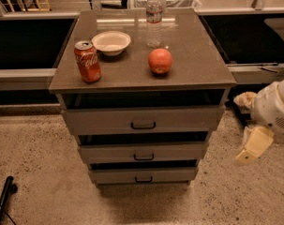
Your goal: Open bottom drawer
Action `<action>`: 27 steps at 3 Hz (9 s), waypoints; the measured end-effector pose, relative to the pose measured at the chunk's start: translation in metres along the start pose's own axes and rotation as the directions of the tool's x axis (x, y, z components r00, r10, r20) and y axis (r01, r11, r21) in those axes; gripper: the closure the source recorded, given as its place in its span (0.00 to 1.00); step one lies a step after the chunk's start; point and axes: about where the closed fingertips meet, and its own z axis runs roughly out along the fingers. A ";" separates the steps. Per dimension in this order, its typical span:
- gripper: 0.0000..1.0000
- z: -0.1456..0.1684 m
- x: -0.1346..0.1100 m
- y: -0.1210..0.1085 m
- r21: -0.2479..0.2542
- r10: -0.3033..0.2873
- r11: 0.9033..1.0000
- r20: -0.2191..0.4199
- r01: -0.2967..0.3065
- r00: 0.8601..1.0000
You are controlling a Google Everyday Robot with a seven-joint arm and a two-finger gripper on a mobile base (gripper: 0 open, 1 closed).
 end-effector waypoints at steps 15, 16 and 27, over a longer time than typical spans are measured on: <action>0.00 0.584 0.221 -0.010 -0.146 -0.241 0.948 0.252 0.283 0.937; 0.00 0.595 0.226 -0.021 -0.084 -0.238 0.961 0.238 0.264 0.942; 0.26 0.611 0.223 -0.059 -0.092 -0.334 0.935 0.092 0.342 0.938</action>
Offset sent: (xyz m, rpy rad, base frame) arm 0.0069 0.0045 -0.0488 0.0928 -0.0390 0.0188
